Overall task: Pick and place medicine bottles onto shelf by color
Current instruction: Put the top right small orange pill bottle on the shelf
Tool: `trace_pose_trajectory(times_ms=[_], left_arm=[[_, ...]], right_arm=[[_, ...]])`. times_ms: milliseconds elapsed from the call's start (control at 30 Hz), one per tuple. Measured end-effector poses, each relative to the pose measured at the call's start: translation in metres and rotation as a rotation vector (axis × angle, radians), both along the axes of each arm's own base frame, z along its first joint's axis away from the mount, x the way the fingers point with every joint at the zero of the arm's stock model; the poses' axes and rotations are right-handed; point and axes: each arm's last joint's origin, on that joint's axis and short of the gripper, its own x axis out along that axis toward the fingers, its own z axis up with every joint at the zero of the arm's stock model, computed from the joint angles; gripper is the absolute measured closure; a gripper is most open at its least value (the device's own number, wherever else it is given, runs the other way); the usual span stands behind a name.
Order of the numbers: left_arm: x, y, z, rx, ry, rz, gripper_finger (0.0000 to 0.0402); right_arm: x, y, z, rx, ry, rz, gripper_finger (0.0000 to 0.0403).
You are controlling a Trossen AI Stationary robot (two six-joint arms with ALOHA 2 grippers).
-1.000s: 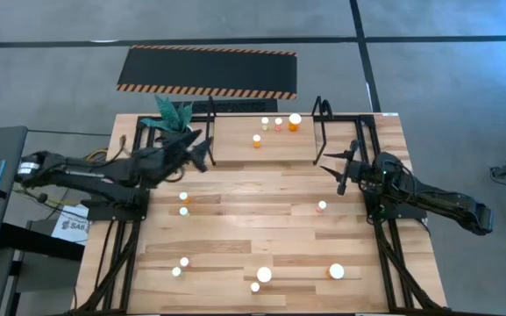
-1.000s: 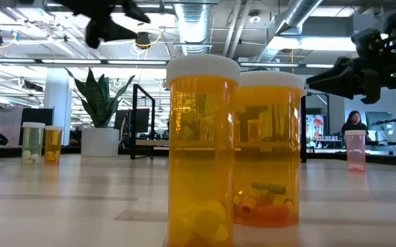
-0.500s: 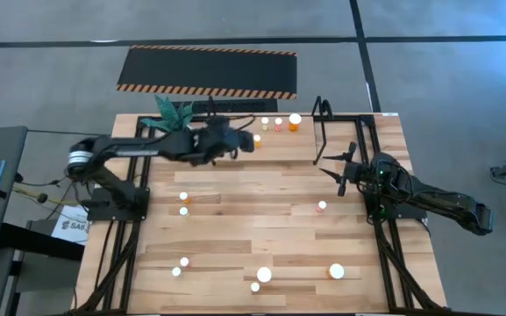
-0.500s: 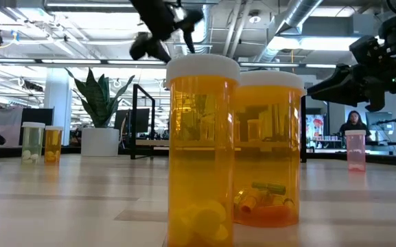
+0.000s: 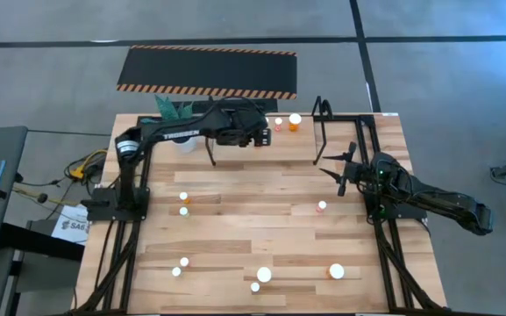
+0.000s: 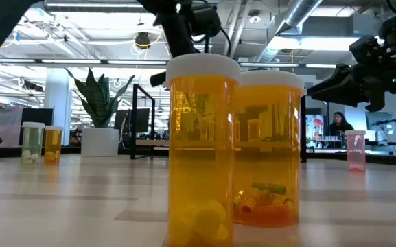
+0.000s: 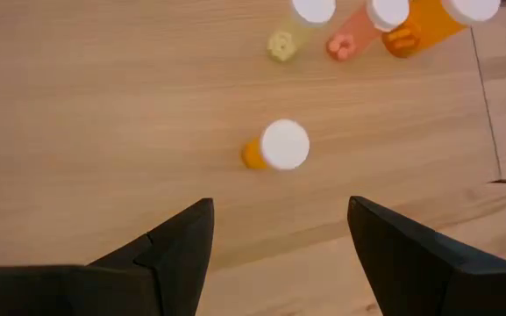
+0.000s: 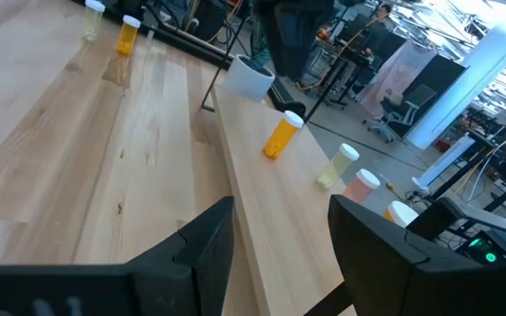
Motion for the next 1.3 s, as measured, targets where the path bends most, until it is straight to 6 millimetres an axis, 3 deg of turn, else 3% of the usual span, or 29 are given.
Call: trace_pose_trajectory(times_ms=[333, 867, 1067, 1300], left_arm=[[0.018, 0.008, -0.019, 0.07, -0.024, 0.03, 0.0139], [0.027, 0.016, -0.043, 0.089, 0.003, 0.062, 0.0006], [0.028, 0.014, -0.043, 0.121, 0.003, 0.077, 0.001], [0.028, 0.014, -0.043, 0.139, 0.001, 0.096, 0.0058]], right_arm=[[0.0, 0.0, 0.0, -0.003, -0.005, 0.0, 0.0196], [0.0, 0.0, 0.0, -0.005, -0.01, -0.001, 0.0196], [0.0, 0.0, 0.001, -0.006, -0.011, -0.001, 0.0196], [0.0, 0.0, 0.001, -0.006, -0.011, -0.002, 0.0196]])
